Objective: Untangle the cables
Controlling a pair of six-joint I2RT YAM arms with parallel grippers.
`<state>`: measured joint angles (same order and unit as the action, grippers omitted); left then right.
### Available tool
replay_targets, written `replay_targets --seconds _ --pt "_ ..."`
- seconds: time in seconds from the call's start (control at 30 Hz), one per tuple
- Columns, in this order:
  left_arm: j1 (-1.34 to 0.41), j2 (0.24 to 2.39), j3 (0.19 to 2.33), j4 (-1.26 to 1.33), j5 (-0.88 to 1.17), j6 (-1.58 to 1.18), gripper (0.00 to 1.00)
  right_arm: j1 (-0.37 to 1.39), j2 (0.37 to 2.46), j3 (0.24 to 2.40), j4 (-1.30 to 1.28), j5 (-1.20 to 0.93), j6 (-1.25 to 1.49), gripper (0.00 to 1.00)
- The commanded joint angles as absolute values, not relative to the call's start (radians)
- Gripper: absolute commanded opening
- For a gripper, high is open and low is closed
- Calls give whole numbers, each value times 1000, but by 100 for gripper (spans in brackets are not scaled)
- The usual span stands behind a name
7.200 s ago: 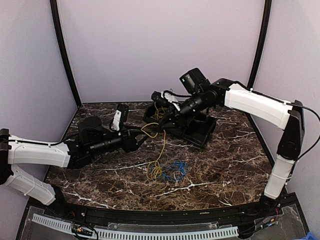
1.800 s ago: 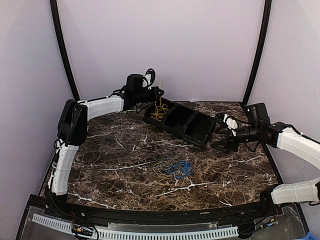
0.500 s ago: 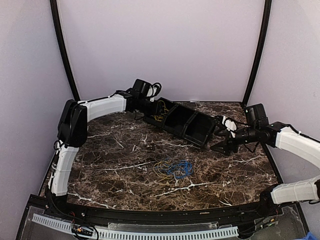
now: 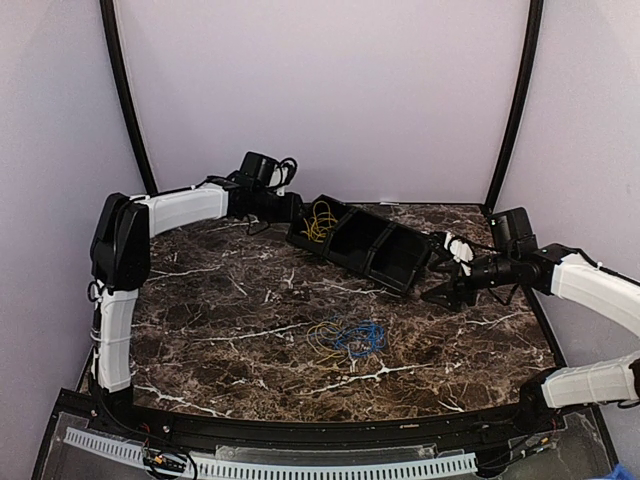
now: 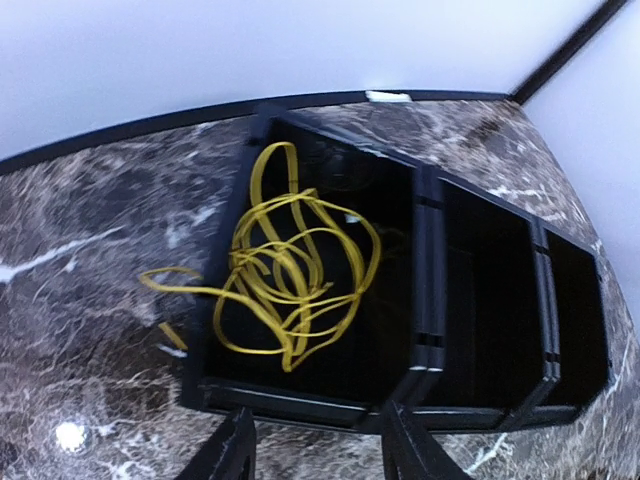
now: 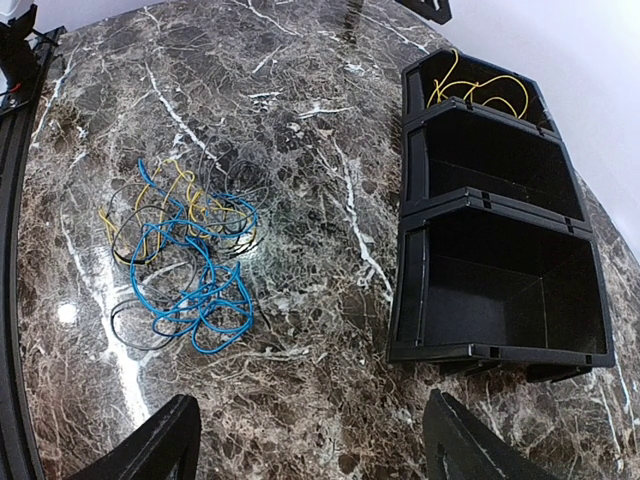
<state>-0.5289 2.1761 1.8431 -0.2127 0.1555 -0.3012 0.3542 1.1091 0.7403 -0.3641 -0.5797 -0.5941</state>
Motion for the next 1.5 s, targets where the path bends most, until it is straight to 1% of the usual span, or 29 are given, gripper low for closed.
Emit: replay_targets --seconds 0.0,0.13,0.23,0.4,0.6,0.73,1.03,1.13,1.2,1.27,1.37,1.47 --pt "-446 2138 1750 -87 157 -484 47 351 1106 754 -359 -578 -601 78" --pt "-439 2147 1707 21 73 -451 47 351 1117 755 -358 -578 -601 78" --pt "-429 2162 1687 85 30 -342 47 351 1124 752 -357 -576 -601 78" --pt "-419 2219 1691 174 71 -96 47 351 1151 758 -353 -575 -593 78" --pt "-417 2280 1706 202 122 82 47 351 1192 765 -354 -563 -585 78" --pt "-417 2315 1763 159 139 119 45 351 1214 776 -361 -555 -581 78" --pt "-416 2400 1849 149 159 150 43 351 1259 783 -362 -545 -578 77" --pt "-416 2418 1859 178 177 167 40 351 1272 784 -363 -541 -576 77" --pt "-415 2431 1870 190 196 183 36 351 1279 786 -363 -537 -575 77" --pt "-414 2441 1877 203 225 209 32 351 1288 789 -365 -532 -574 77" --pt "-414 2451 1875 238 259 258 20 350 1297 791 -364 -521 -572 77" --pt "-414 2450 1861 290 309 299 13 350 1315 794 -364 -511 -570 77"
